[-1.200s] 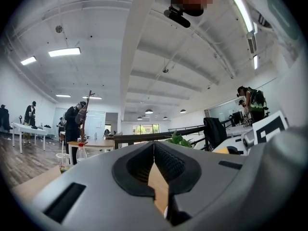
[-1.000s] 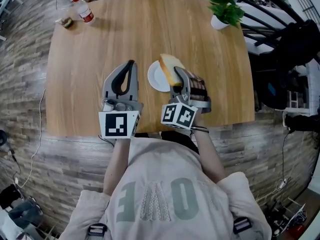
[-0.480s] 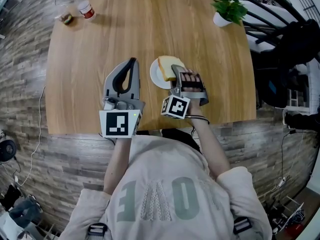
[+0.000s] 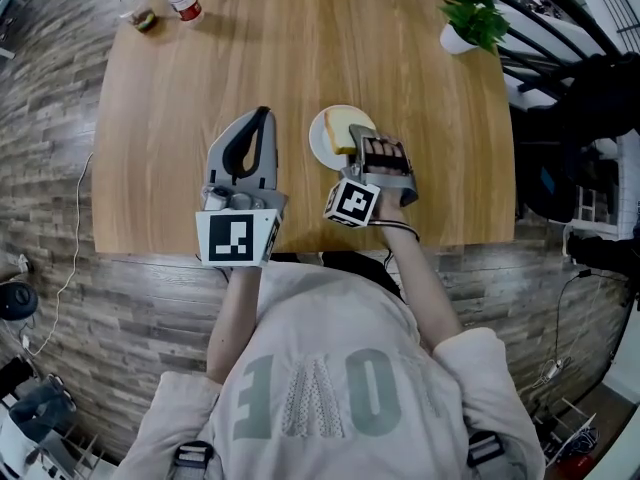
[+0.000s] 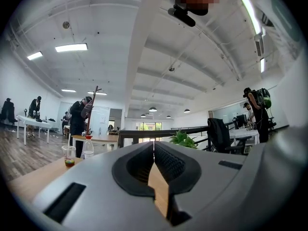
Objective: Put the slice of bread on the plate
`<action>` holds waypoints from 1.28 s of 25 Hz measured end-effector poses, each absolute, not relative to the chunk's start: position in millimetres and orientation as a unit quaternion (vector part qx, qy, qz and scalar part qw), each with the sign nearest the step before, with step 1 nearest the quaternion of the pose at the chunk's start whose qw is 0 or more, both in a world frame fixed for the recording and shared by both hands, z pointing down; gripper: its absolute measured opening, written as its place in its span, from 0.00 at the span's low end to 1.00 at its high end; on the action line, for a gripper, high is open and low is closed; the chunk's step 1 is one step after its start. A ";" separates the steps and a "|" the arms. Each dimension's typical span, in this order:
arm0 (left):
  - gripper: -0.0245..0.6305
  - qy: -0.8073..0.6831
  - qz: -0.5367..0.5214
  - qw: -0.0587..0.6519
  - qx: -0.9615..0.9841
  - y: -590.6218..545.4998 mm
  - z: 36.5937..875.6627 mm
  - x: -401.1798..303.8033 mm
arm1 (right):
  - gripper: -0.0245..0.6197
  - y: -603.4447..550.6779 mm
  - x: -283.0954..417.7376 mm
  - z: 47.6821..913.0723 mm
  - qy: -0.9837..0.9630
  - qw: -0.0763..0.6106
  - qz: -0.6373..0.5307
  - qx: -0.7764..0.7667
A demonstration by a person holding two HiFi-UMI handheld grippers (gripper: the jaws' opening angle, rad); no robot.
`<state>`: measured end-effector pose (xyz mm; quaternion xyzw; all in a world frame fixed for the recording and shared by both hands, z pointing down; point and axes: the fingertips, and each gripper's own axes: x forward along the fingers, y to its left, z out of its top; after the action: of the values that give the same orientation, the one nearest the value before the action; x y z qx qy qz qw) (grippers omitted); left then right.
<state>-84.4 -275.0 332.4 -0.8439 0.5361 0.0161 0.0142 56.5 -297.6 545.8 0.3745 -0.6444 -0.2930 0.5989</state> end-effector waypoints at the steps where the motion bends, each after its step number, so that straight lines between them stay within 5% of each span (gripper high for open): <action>1: 0.05 0.537 0.017 0.013 -0.843 -275.2 333.2 -85.5 | 0.18 -298.9 56.6 546.4 -0.643 0.600 -0.294 0.374; 15: 0.05 0.539 0.000 0.020 -0.842 -279.1 338.8 -90.6 | 0.18 -300.5 48.0 562.6 -0.689 0.592 -0.235 0.347; 19: 0.05 0.539 -0.006 0.019 -0.842 -278.4 340.3 -91.8 | 0.40 -299.3 45.4 569.9 -0.729 0.581 -0.144 0.332; 32: 0.05 0.531 -0.017 0.028 -0.847 -286.5 341.3 -89.6 | 0.56 -288.8 35.3 567.3 -0.815 0.528 -0.024 0.237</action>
<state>-89.6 -286.5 341.3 -0.8467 0.5310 -0.0175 0.0284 35.3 -288.8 567.3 0.2374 -0.8148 -0.0238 0.5284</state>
